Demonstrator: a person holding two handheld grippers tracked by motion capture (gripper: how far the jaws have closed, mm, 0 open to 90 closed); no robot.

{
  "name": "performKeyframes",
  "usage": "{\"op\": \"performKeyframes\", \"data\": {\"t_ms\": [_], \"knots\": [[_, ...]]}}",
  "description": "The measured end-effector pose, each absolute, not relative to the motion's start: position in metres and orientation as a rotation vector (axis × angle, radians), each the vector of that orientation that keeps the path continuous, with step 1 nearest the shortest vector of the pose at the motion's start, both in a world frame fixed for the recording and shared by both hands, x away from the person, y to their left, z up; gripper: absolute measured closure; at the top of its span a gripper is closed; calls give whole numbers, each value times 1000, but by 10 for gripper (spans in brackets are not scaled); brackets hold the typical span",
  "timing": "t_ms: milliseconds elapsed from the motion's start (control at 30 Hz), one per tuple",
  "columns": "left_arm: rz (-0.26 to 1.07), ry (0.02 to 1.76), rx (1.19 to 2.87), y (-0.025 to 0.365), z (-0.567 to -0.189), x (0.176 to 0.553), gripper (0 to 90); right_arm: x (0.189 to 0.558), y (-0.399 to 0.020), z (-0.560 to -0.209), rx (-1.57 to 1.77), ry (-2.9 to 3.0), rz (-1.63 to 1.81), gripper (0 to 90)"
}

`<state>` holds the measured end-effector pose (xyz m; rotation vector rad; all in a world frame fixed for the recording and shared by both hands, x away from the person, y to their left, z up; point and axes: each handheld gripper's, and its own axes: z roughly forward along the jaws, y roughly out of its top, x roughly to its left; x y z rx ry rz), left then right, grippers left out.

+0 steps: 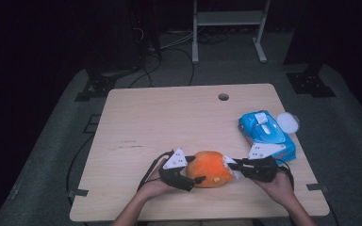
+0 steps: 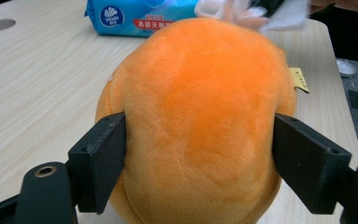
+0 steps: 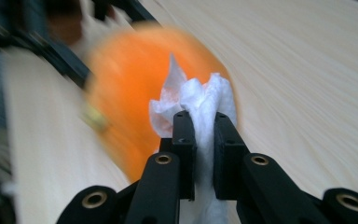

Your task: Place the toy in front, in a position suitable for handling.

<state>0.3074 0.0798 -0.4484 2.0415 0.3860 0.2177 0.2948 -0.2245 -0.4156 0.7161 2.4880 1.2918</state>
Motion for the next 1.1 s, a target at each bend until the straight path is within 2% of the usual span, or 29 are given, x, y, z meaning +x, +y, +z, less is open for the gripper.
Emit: {"op": "performKeyframes", "data": {"t_ms": [200,300,433,700,833,1000,1100], "knots": [[222,397,2060,78,-446,309,149,291,-218,-412,695,2504,1399,808],[234,408,2090,80,-443,312,44,286,-209,-410,626,2532,1393,807],[162,459,2056,79,-446,313,58,291,-216,-413,665,2551,1398,808],[195,408,2088,71,-446,307,72,287,-198,-403,597,2542,1443,809],[176,408,2077,76,-446,310,110,295,-211,-410,655,2543,1420,809],[176,407,2084,75,-447,310,110,298,-226,-414,740,2520,1370,808],[165,414,2082,75,-447,311,97,296,-219,-410,700,2514,1397,808]]}}
